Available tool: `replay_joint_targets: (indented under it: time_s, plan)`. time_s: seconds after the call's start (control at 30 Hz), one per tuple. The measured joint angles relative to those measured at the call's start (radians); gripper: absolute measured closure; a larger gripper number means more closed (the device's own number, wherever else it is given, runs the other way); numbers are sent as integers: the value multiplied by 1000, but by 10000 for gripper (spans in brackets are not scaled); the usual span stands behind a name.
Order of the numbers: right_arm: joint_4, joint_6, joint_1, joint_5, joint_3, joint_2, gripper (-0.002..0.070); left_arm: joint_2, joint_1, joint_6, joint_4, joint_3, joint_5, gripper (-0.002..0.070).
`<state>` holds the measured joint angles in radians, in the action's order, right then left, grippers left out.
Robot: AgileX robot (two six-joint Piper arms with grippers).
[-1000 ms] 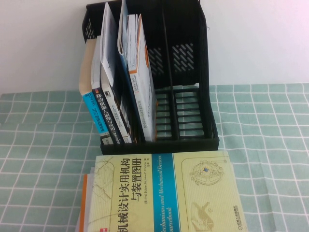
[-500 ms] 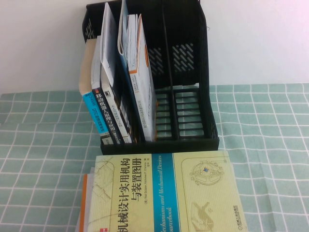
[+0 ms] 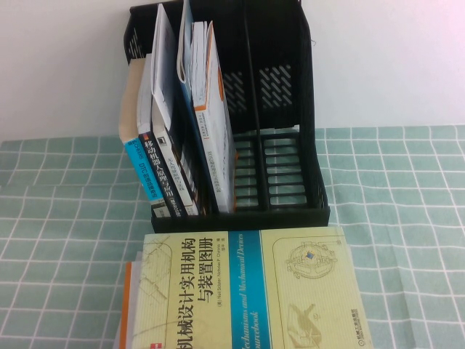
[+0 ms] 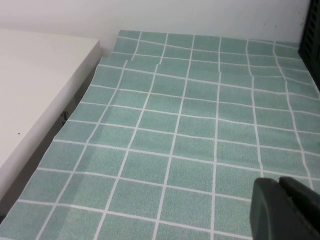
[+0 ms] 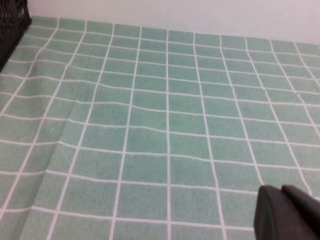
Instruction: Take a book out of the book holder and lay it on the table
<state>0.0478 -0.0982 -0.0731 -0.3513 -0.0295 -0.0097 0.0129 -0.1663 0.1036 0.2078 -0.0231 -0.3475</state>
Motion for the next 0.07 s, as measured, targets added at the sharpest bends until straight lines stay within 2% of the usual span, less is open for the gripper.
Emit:
replay_joint_targets:
  time_s: [0.07]
  plan:
    - [0, 0, 0, 0, 0, 0, 678, 0, 0, 0, 0, 0, 0, 678]
